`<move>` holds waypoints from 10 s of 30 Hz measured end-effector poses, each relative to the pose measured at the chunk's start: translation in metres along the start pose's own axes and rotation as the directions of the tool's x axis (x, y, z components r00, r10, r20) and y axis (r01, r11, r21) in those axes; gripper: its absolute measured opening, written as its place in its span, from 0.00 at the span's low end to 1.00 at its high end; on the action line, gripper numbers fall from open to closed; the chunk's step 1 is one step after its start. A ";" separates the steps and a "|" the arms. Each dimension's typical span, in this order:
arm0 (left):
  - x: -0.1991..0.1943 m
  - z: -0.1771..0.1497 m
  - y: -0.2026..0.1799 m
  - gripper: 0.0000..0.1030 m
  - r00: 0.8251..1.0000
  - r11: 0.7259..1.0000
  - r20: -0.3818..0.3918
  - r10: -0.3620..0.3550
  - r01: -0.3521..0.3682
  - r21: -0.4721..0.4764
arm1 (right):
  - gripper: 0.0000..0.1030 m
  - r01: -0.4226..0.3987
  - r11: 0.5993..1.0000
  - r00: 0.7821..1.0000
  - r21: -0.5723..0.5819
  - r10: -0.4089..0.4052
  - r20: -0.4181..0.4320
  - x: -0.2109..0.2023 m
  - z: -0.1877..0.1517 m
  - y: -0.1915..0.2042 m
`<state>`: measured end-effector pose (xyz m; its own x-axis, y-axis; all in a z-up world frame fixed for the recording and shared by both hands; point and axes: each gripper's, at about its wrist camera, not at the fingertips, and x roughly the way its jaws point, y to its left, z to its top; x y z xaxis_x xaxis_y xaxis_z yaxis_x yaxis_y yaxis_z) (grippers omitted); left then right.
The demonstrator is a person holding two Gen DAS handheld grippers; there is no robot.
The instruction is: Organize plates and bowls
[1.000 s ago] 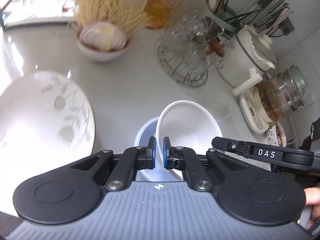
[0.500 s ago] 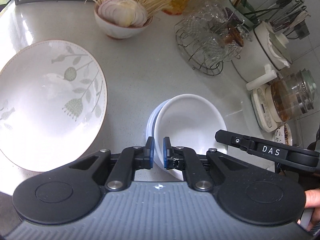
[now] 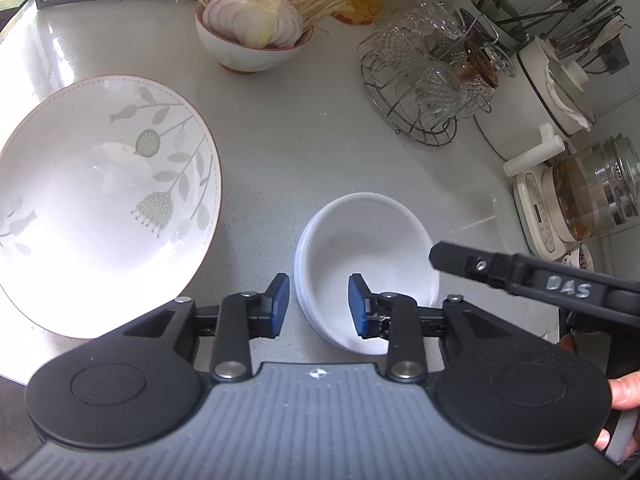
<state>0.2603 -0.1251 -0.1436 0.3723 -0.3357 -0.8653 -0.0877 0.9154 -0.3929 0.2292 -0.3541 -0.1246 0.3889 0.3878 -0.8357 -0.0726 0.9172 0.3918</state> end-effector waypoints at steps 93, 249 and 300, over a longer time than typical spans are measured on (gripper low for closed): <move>-0.076 0.020 0.074 0.17 0.978 0.993 0.205 -0.032 0.055 -0.109 | 0.22 -0.135 0.968 0.990 -0.212 0.141 0.017 0.022 0.026 0.107; -0.247 -0.227 0.017 0.51 0.863 0.980 0.499 0.084 -0.161 0.113 | 0.44 -0.014 0.963 0.890 -0.269 0.135 0.435 -0.158 -0.201 0.116; -0.255 -0.237 0.030 0.97 0.818 0.964 0.529 0.227 -0.267 -0.001 | 0.89 0.018 0.958 0.889 -0.287 0.116 0.442 -0.159 -0.193 0.111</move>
<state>-0.0564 -0.0653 -0.0087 0.7733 0.0505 -0.6320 -0.1846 0.9716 -0.1482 -0.0180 -0.2961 -0.0230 0.7436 0.4105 -0.5277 -0.3258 0.9118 0.2501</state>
